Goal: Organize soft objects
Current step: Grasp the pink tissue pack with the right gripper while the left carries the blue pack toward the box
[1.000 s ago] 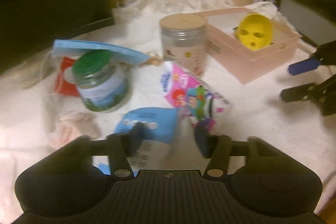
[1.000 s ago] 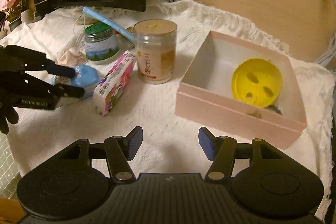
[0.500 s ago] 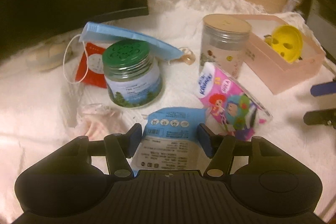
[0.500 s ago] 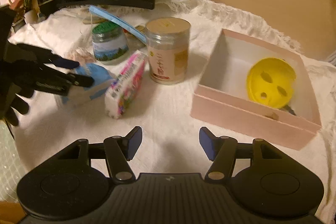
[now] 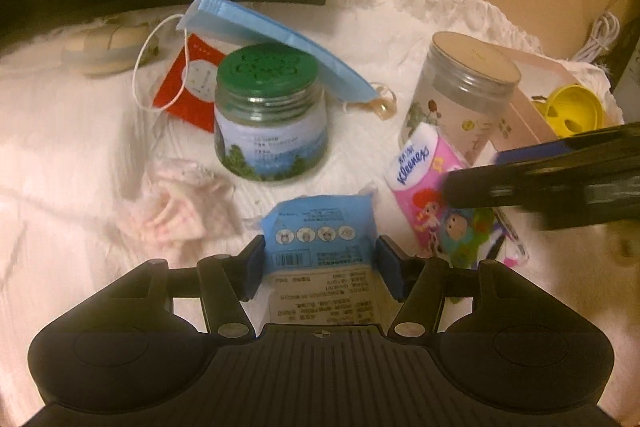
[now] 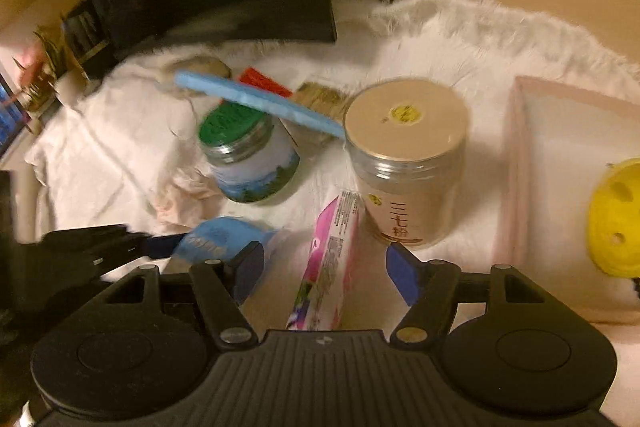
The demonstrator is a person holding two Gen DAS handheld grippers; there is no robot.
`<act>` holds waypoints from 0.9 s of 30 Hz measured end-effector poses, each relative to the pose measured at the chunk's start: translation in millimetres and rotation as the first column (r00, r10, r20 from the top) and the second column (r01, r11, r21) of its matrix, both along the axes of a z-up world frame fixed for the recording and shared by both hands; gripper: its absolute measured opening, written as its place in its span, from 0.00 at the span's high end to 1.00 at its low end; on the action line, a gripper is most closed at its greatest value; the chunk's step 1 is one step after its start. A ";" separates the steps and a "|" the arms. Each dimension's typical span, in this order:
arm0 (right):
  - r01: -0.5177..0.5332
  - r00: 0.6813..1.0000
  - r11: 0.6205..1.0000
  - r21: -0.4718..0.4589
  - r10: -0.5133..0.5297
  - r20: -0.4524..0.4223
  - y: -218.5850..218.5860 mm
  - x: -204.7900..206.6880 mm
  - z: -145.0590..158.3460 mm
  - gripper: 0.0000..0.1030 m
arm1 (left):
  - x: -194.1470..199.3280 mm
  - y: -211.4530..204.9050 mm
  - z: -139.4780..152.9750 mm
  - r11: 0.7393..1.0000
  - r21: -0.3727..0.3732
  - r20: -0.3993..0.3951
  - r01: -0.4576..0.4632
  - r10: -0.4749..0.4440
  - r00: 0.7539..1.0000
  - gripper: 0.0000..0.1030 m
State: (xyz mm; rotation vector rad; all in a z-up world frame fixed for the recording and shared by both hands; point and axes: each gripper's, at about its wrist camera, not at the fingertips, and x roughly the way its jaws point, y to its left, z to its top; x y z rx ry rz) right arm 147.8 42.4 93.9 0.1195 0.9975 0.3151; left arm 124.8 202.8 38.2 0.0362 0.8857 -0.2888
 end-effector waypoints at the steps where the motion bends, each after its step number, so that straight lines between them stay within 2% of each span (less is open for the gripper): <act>1: -0.005 1.000 1.000 -0.015 0.005 -0.008 3.2 3.3 -5.0 0.36 | -1.1 -0.1 0.2 1.000 0.000 0.002 -0.004 0.004 1.000 0.38; 4: -0.010 0.999 1.000 -0.016 0.010 -0.042 4.1 9.0 -15.3 0.45 | -3.2 -1.9 -0.7 1.000 0.004 0.003 -0.008 0.008 1.000 0.38; 8: -0.045 0.996 0.999 0.002 0.045 -0.073 1.1 5.6 -18.1 0.76 | -2.4 -1.6 -6.9 0.999 0.021 -0.034 -0.025 0.026 0.999 0.37; 9: -0.043 0.997 0.999 0.006 0.043 -0.068 -2.7 0.6 -15.3 0.78 | -2.8 -0.5 -7.6 0.999 0.010 -0.042 -0.031 0.032 0.999 0.37; 13: -0.030 0.999 0.999 0.026 0.031 -0.040 -21.0 -21.6 1.0 0.82 | -12.6 4.2 -4.0 0.998 -0.051 -0.021 -0.024 0.023 1.000 0.41; 15: -0.022 0.999 0.998 0.053 0.024 -0.029 -35.3 -37.1 11.0 0.82 | -21.4 2.1 -1.4 0.998 -0.058 -0.005 -0.008 0.007 1.000 0.42; 21: 0.034 0.999 0.999 0.039 -0.035 0.021 -82.5 -91.9 40.0 0.82 | -48.5 -28.2 6.6 0.993 -0.069 -0.053 0.100 -0.104 0.993 0.43; 24: 0.057 0.996 0.998 0.005 -0.058 0.061 -106.9 -121.5 54.5 0.82 | -64.0 -54.0 15.4 0.971 -0.114 -0.080 0.212 -0.221 0.972 0.43; 27: 0.121 0.989 0.993 -0.013 -0.119 0.091 -137.3 -146.1 67.4 0.82 | -73.1 -81.8 23.2 0.936 -0.164 -0.088 0.312 -0.329 0.940 0.43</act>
